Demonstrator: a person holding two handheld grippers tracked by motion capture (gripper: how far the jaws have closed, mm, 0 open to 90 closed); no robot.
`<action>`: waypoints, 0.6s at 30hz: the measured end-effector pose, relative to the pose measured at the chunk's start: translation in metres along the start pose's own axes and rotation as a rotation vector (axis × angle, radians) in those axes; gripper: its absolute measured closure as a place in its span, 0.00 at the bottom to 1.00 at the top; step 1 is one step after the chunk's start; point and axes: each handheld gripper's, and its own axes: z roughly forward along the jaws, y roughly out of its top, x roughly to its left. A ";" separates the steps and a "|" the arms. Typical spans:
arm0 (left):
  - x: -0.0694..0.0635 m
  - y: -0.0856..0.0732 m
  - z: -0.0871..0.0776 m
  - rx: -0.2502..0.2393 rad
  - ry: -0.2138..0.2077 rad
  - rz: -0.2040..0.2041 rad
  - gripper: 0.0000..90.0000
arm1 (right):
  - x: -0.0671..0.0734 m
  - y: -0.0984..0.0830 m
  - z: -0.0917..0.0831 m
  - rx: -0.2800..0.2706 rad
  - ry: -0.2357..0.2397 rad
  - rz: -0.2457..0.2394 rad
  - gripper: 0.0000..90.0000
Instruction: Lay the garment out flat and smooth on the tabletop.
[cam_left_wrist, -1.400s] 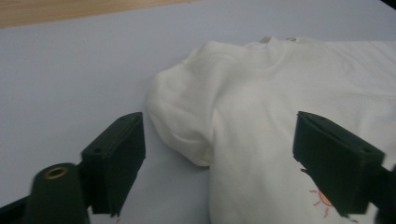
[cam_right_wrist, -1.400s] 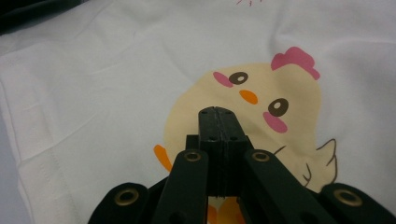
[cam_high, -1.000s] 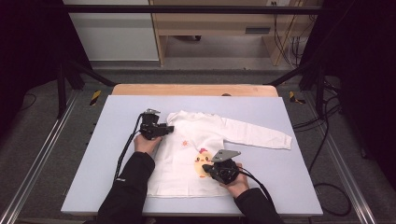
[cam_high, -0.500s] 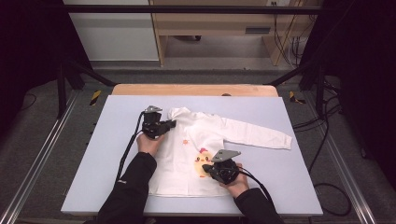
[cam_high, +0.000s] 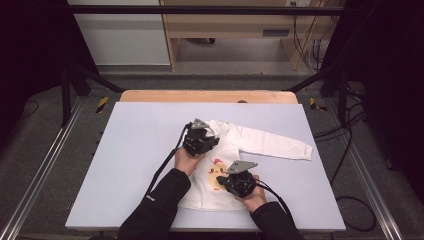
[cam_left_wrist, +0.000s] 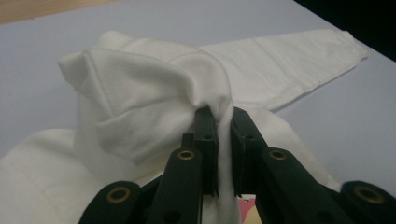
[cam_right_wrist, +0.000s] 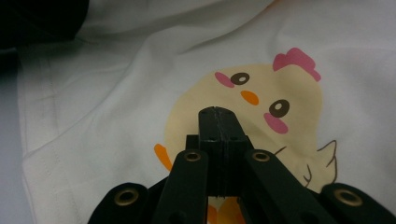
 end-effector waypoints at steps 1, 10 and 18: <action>-0.002 -0.002 0.005 0.010 0.001 0.006 0.92 | 0.000 0.000 0.000 0.000 0.000 0.001 1.00; -0.007 -0.021 0.032 0.080 -0.019 0.021 0.84 | 0.001 0.000 0.000 0.001 -0.004 -0.003 1.00; -0.009 -0.003 -0.005 -0.011 -0.042 0.060 0.55 | 0.001 0.000 0.000 0.000 -0.003 -0.003 1.00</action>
